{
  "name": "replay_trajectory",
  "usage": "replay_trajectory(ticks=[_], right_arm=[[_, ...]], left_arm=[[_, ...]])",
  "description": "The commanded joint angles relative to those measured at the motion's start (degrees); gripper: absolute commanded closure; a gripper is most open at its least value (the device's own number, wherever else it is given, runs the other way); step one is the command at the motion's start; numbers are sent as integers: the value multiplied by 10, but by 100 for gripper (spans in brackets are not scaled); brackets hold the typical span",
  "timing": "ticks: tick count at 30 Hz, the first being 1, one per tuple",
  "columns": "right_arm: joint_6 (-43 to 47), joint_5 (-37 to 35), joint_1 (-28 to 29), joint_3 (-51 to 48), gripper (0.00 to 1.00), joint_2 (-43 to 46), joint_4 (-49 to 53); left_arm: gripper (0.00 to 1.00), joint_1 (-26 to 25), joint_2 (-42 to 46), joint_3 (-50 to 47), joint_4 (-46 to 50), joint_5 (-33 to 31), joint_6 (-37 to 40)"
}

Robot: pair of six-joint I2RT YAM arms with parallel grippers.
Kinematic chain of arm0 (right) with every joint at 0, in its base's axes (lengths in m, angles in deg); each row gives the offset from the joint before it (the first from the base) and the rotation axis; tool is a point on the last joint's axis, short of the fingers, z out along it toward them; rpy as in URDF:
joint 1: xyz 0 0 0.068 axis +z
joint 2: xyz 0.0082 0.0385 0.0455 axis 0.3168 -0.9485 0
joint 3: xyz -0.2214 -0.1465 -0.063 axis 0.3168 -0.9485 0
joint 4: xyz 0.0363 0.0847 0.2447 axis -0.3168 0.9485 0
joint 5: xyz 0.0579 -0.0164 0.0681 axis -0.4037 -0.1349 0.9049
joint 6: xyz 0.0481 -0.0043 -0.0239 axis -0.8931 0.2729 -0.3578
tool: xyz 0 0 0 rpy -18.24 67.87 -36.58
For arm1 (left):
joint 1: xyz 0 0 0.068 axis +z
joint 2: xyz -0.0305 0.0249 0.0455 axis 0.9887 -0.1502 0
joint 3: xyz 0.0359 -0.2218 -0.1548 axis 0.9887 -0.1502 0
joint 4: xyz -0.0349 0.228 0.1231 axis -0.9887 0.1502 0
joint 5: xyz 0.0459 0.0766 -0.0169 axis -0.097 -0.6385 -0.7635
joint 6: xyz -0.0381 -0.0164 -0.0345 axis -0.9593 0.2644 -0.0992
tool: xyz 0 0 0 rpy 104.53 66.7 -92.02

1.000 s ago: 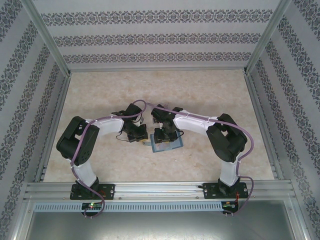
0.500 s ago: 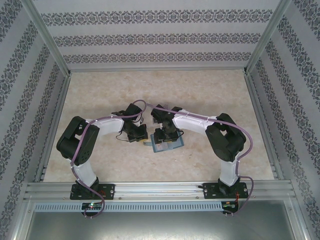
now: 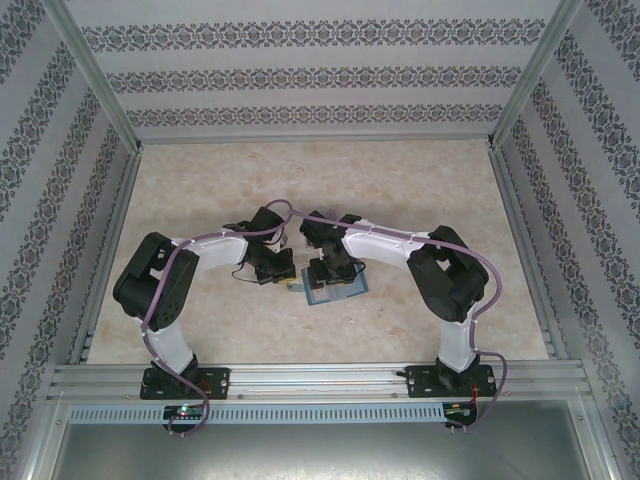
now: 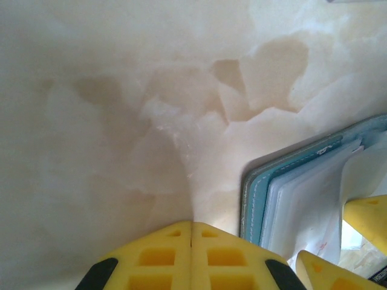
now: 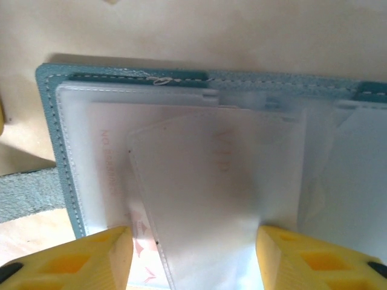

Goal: Take the credit cards out of the card holder

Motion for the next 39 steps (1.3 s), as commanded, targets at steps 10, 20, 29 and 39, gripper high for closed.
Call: replay_trajectory(ticks=[10,20,29,39], right_arm=[[-10,-21,1,14,72,-10,25],[-9,-21,-3,16,89,28,37],[-24,33,-6,13,96,51,10],[-79,112,-6,-2,97,60,-72]], left_arm=[[100,-6,-32,-3,-15,10,12],[100,-6,-29,5,-9,10,11],[100,-11,10,39,24,41,2],[100,-17,27,47,53,41,5]])
